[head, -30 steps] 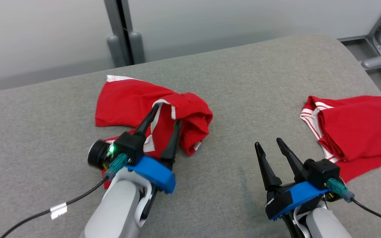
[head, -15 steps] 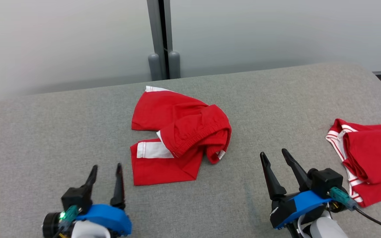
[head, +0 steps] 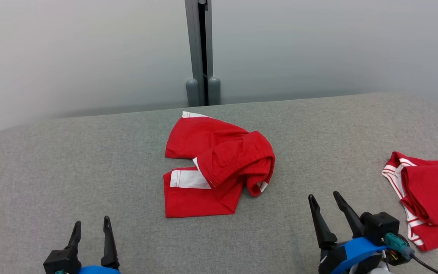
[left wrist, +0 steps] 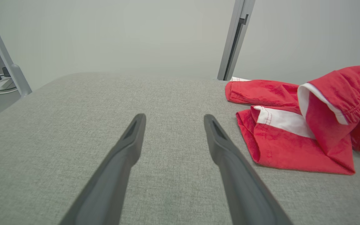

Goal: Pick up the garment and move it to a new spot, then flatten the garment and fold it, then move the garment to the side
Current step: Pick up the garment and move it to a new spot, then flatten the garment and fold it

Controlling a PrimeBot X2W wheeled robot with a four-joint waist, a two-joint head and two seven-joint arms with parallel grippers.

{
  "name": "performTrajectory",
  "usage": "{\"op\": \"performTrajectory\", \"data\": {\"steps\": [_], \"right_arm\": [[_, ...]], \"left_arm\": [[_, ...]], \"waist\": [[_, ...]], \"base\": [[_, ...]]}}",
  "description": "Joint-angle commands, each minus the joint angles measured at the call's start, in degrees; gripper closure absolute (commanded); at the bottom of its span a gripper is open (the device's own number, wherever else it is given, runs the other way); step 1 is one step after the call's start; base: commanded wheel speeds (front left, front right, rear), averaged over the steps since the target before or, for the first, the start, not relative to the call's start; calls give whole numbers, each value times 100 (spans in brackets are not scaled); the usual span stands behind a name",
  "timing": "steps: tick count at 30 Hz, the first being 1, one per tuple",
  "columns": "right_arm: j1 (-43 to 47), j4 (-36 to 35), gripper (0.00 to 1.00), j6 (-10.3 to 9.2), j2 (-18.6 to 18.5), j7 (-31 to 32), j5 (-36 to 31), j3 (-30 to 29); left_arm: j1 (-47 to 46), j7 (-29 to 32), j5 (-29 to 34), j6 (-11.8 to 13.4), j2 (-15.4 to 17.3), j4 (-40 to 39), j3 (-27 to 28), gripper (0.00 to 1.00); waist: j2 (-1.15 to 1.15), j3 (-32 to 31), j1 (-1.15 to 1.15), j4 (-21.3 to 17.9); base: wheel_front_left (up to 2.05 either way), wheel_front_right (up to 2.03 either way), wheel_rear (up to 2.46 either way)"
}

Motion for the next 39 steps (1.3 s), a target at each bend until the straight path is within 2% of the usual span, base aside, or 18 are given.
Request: {"op": "performTrajectory", "data": {"steps": [1, 7, 12, 16, 20, 25, 33, 35, 36, 38, 39], "right_arm": [[67, 8, 0, 0, -10, -1, -28, 2], [1, 69, 0, 0, -9, 0, 68, 200], [-363, 247, 0, 0, -9, -2, 205, 957], [-723, 462, 0, 0, -15, -1, 292, 1345], [-1028, 702, 0, -1, -15, -1, 219, 1392], [-1197, 862, 0, -1, -17, -1, 71, 1122], [-1357, 830, 0, 0, -14, -1, -16, 945], [-1411, 756, 33, 0, -15, -2, 20, 997], [-1433, 730, 59, -1, -16, -1, 19, 1012], [-1451, 691, 78, -1, -17, -1, 19, 1007], [-1471, 682, 80, 0, -15, -1, -2, 996]], "left_arm": [[61, -15, -34, 15, -5, -26, -30, 0], [-13, -15, -111, 26, -4, -54, -227, 0], [-211, -15, -141, -29, -3, -66, -390, 0], [-363, -15, -179, -31, -5, -49, -558, 0], [-436, -15, -228, -35, -4, -69, -652, 0], [-457, -15, -257, -24, -6, -97, -643, 0], [-561, -15, -332, -16, -7, -150, -688, 0], [-597, -15, -354, -3, -5, -157, -705, 0], [-621, -15, -369, 6, -6, -158, -710, 0], [-672, -15, -393, 0, -5, -147, -724, 0], [-691, -15, -394, -6, -5, -139, -732, 0]], "waist": [[0, 3, 0, 26], [0, 89, 0, 233], [0, 368, 0, 581], [0, 599, 0, 971], [0, 768, 0, 1368], [0, 933, 0, 1703], [0, 1120, 0, 1820], [0, 1159, 0, 1798], [0, 1177, 0, 1781], [0, 1189, 0, 1755], [0, 1189, 0, 1744]], "base": [[0, 0, 0], [0, 0, 0], [0, 0, 0], [0, 0, 0], [0, 0, 0], [0, 0, 0], [0, 0, 0], [0, 0, 0], [0, 0, 0], [0, 0, 0], [0, 0, 0]]}}
